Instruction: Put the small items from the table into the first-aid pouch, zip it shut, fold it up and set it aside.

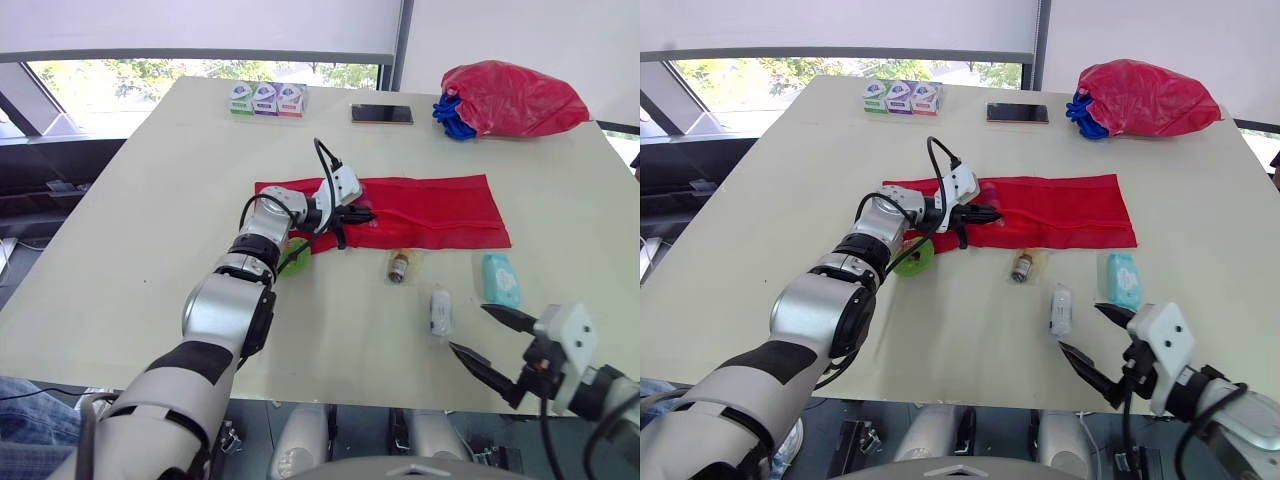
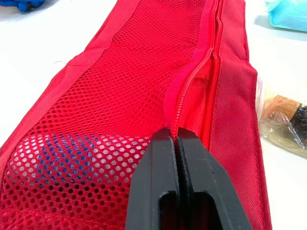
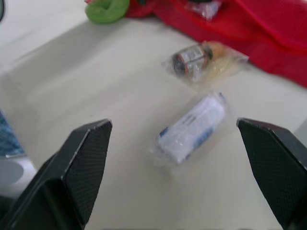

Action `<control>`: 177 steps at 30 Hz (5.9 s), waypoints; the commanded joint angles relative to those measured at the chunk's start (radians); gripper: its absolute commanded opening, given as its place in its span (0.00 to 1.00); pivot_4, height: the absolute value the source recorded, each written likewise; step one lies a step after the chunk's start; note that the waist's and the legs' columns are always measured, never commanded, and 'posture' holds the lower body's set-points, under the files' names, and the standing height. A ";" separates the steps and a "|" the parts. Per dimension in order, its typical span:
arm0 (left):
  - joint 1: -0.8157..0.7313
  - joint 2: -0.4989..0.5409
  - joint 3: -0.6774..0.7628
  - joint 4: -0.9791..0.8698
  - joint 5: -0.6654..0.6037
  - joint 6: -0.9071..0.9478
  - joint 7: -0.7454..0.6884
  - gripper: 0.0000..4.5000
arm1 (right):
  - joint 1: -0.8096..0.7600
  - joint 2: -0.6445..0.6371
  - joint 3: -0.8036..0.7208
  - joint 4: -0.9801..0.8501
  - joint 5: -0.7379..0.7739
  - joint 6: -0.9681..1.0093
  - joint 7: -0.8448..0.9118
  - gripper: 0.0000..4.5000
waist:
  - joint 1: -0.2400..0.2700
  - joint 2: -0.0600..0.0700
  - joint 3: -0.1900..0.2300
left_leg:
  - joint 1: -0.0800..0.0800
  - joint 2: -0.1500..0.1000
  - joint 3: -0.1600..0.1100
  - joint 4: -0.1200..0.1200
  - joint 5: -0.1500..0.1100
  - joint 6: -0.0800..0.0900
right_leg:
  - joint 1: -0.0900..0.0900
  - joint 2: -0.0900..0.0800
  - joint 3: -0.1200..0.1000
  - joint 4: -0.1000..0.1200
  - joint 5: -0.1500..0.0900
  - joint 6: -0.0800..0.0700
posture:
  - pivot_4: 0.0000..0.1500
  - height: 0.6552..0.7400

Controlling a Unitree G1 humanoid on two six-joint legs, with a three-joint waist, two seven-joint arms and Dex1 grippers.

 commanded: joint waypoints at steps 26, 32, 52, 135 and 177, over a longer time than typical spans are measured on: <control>-0.026 -0.011 0.005 -0.011 -0.006 -0.032 0.000 0.00 | -0.118 0.124 0.125 0.048 -0.066 0.060 -0.170 0.01 | -0.004 0.000 0.000 | 0.000 -0.001 0.000 0.000 0.000 0.000 | 0.000 0.000 0.000 0.000 0.000 0.000 | 1.00 1.00; -0.025 -0.012 0.007 -0.010 -0.008 -0.032 0.001 0.00 | -0.206 0.108 0.030 -0.016 0.066 0.179 -0.171 0.01 | -0.004 0.000 0.000 | 0.000 -0.001 0.000 0.000 0.000 0.000 | 0.000 0.001 0.000 0.001 0.000 0.000 | 1.00 1.00; -0.034 -0.032 0.023 -0.019 -0.027 -0.031 0.001 0.00 | -0.934 0.084 0.243 0.467 0.029 0.562 -0.290 0.01 | -0.004 0.001 0.000 | -0.001 -0.003 -0.001 0.000 0.000 0.000 | 0.000 0.000 -0.001 0.001 0.001 0.000 | 1.00 1.00; 0.005 -0.016 0.014 -0.033 -0.049 -0.024 0.006 0.00 | -0.400 -0.396 -0.571 0.470 0.363 -0.116 0.738 0.98 | -0.005 0.002 0.001 | 0.001 0.000 0.000 -0.001 0.000 0.000 | 0.001 0.000 0.001 0.000 0.000 0.000 | 1.00 1.00; 0.005 -0.026 0.011 -0.044 -0.050 -0.025 0.019 0.00 | -1.165 -0.039 0.514 1.163 -0.367 -0.476 0.802 0.68 | -0.006 0.003 0.001 | 0.000 -0.003 0.000 0.000 0.003 -0.005 | 0.000 0.000 -0.001 0.001 0.001 0.000 | 1.00 1.00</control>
